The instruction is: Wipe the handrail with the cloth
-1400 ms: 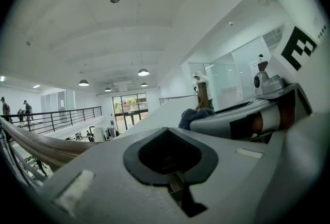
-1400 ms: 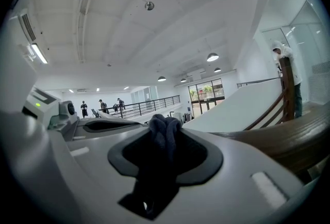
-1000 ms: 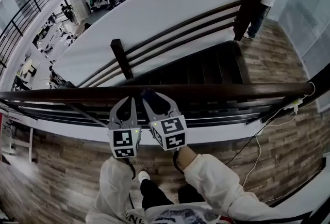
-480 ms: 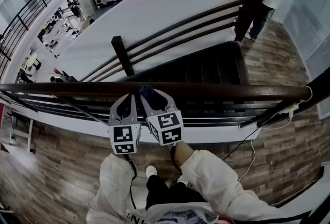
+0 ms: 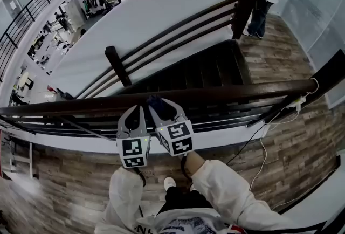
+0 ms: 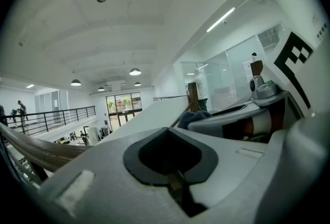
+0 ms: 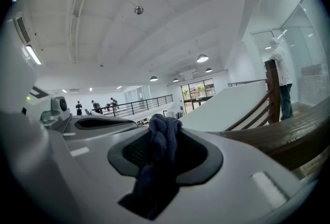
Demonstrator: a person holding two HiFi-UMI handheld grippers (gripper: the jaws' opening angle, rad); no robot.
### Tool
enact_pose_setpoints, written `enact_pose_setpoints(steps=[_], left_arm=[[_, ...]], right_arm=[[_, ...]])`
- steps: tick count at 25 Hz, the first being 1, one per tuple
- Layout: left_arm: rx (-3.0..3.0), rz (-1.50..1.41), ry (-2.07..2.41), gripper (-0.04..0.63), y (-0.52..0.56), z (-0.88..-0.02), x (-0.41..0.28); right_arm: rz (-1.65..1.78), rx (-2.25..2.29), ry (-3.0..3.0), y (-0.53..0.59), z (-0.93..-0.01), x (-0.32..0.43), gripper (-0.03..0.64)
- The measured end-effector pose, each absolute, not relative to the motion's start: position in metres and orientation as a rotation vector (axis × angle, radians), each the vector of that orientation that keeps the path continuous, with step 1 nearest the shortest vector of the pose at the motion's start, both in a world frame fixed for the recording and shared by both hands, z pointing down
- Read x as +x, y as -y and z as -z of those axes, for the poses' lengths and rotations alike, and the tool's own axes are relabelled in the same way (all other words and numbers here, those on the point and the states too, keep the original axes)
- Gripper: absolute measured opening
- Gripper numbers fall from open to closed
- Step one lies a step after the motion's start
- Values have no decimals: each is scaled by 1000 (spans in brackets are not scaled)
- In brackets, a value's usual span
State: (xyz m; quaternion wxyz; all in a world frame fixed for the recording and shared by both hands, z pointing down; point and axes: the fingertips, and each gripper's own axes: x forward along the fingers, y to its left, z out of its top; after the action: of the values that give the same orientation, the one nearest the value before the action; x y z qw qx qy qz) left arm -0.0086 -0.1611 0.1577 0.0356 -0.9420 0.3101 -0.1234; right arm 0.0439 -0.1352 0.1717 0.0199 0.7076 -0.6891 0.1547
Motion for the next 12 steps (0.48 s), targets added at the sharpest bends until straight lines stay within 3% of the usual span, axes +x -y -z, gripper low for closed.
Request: enact_pose_setpoints(steps=[12], left_arm=[[-2957, 361, -837, 0, 157, -168, -1]], right_arm=[[-461, 2285, 2018, 125, -176, 65, 144]])
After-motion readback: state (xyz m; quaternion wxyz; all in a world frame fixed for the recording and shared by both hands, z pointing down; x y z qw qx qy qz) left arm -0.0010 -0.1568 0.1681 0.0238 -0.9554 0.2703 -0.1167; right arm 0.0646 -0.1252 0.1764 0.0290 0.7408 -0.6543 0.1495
